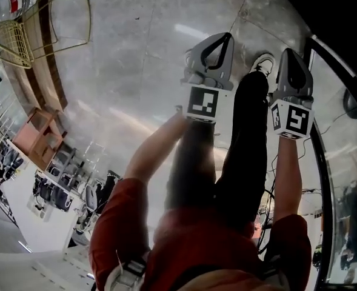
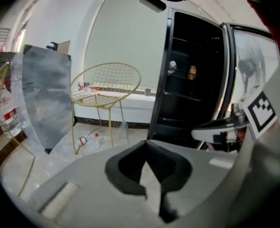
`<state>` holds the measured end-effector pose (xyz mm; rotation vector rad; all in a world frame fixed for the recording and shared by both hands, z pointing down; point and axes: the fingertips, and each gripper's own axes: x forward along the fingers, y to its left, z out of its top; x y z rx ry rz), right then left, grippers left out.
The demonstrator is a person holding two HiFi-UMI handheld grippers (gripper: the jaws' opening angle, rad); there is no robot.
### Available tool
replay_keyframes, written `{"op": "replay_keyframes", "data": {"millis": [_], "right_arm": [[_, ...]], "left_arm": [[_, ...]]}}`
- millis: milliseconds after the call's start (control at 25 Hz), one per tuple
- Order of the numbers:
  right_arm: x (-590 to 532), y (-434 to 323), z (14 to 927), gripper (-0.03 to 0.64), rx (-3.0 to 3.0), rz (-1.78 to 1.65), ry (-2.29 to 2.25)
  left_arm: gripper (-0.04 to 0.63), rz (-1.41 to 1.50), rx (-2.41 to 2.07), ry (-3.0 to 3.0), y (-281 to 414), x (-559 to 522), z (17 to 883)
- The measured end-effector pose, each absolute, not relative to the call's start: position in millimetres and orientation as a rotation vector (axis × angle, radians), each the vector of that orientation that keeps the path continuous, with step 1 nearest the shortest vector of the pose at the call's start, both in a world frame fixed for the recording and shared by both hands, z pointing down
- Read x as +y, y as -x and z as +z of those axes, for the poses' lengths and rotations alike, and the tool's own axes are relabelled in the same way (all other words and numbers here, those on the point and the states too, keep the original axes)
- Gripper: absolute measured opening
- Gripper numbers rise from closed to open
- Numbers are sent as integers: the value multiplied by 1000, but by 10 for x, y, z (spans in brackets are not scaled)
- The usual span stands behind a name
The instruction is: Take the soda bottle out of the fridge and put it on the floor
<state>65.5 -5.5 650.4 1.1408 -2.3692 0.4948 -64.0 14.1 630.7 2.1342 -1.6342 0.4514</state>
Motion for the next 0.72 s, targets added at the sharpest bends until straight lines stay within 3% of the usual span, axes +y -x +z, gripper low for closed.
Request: {"op": "replay_keyframes", "data": {"millis": [280, 520, 720], "right_arm": [[-223, -903, 5093, 2, -2379, 506, -1131], [-274, -620, 4323, 2, -2374, 548, -1193], [-233, -900, 3459, 2, -2400, 532, -1260]], "left_arm": [[0, 473, -1624, -2204, 355, -167, 4763], [0, 486, -1594, -2169, 652, -106, 4075], [0, 480, -1586, -2191, 327, -101, 3278]]}}
